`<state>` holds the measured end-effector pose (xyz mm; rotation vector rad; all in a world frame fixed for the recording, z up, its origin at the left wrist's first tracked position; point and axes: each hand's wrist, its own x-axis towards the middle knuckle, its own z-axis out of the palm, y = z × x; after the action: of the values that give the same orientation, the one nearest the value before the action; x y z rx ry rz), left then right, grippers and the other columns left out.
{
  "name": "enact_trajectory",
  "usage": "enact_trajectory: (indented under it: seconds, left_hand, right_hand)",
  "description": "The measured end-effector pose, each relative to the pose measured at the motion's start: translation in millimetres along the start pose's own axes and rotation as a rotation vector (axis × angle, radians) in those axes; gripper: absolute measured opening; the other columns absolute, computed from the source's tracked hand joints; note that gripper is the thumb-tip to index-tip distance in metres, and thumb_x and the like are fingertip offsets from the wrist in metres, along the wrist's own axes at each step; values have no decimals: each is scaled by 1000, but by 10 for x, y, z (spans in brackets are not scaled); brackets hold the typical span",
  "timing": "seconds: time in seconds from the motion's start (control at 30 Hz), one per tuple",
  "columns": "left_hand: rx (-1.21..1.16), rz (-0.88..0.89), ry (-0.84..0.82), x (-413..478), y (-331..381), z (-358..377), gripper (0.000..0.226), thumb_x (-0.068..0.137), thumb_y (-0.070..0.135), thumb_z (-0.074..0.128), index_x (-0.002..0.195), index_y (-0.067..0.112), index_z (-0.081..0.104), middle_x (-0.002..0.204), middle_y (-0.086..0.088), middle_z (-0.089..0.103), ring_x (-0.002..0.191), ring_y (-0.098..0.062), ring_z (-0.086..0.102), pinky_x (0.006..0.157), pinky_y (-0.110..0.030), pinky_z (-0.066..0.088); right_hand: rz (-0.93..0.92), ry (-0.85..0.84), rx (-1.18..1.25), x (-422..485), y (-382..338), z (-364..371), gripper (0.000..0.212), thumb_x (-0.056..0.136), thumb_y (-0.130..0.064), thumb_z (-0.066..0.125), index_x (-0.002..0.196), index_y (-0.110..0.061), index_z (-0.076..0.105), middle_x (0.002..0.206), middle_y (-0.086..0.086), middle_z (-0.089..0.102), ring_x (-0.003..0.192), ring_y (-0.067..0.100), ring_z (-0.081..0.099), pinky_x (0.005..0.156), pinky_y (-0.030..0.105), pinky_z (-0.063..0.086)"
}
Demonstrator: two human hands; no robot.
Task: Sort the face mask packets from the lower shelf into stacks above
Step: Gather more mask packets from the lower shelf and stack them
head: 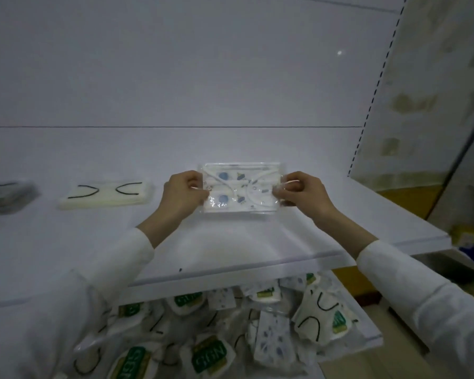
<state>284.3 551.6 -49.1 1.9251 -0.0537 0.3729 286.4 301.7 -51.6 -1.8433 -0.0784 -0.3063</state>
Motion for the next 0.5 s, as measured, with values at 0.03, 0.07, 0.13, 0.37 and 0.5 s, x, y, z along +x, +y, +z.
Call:
enact_trajectory:
  seconds: [0.03, 0.07, 0.13, 0.37, 0.5]
  left_hand:
    - [-12, -10, 21, 72, 1, 2, 32, 71, -8, 69, 65, 23, 59, 57, 9, 52, 56, -10, 52, 82, -46, 57]
    - [-18, -18, 44, 159, -5, -2, 32, 70, -8, 70, 65, 22, 60, 55, 10, 53, 55, -10, 52, 82, -47, 57]
    - [-25, -17, 86, 357, -22, -12, 31, 70, -6, 71, 68, 23, 61, 56, 10, 57, 60, -13, 55, 85, -48, 55]
    - [-51, -44, 154, 1065, -242, -12, 33, 73, 11, 79, 103, 11, 65, 83, -6, 69, 77, -19, 67, 84, -34, 55]
    - [-10, -99, 187, 1321, -435, 27, 25, 74, 16, 79, 92, 14, 62, 75, -3, 66, 68, -14, 64, 77, -27, 51]
  right_hand:
    - [-1, -12, 31, 104, 14, 16, 24, 74, -6, 79, 91, -9, 63, 77, 8, 68, 71, 20, 66, 68, 29, 60]
    - [-1, -23, 62, 215, 30, 39, 22, 74, -6, 79, 89, -9, 63, 78, 10, 68, 72, 21, 65, 69, 30, 60]
    - [1, -43, 119, 442, 54, 108, 20, 74, -6, 79, 86, -10, 63, 80, 13, 66, 74, 21, 64, 70, 31, 59]
    - [90, 37, 216, 1218, 168, 462, 15, 81, -12, 74, 91, -9, 63, 90, 16, 67, 75, 22, 63, 78, 35, 58]
    - [117, 99, 57, 1529, 257, 684, 18, 81, -14, 74, 89, -10, 59, 76, 8, 64, 58, 14, 59, 56, 22, 54]
